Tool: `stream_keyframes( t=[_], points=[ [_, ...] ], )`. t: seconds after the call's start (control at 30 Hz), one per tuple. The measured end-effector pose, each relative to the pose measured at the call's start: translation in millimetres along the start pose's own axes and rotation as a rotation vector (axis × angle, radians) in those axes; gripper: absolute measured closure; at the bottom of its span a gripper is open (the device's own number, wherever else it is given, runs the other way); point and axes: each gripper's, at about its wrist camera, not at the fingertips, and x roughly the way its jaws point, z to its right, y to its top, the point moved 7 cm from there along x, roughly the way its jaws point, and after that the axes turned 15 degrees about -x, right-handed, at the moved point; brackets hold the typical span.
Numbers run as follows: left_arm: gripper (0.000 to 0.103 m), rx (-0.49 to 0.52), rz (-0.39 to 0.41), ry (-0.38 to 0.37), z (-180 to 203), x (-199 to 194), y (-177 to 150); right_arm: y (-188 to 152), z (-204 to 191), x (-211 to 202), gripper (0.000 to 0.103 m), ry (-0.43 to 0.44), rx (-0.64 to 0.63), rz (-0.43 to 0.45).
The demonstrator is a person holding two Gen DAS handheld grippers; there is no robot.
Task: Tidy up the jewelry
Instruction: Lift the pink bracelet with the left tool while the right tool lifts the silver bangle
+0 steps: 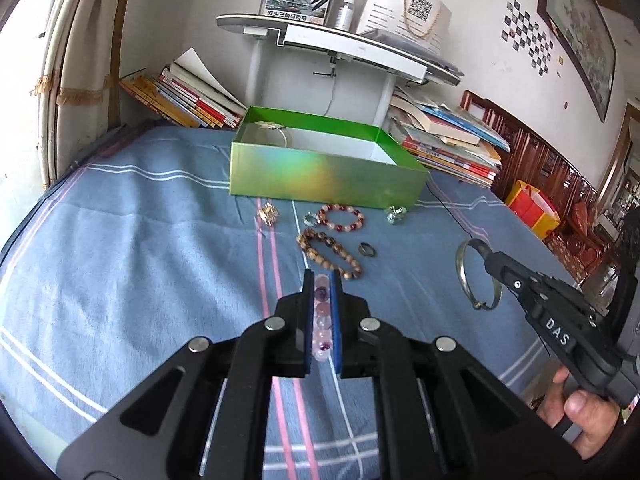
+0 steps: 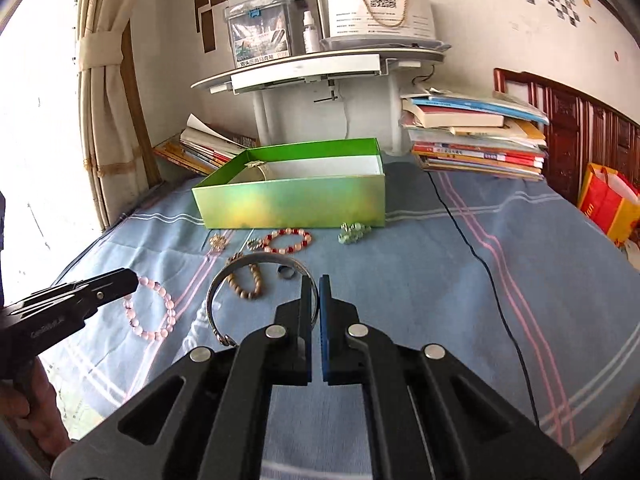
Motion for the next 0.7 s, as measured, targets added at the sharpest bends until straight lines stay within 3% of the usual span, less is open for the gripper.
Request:
stream_keyframes(
  t=[0.3, 0.7],
  points=[
    [0.095, 0.012, -0.001, 0.009, -2, -19, -25, -17, -10, -25, 0.099, -0.014, -0.001, 0.036],
    [0.095, 0.017, 0.012, 0.009, -1, -30, -27, -21, -15, -35, 0.099, -0.010, -0.010, 0.042]
  ],
)
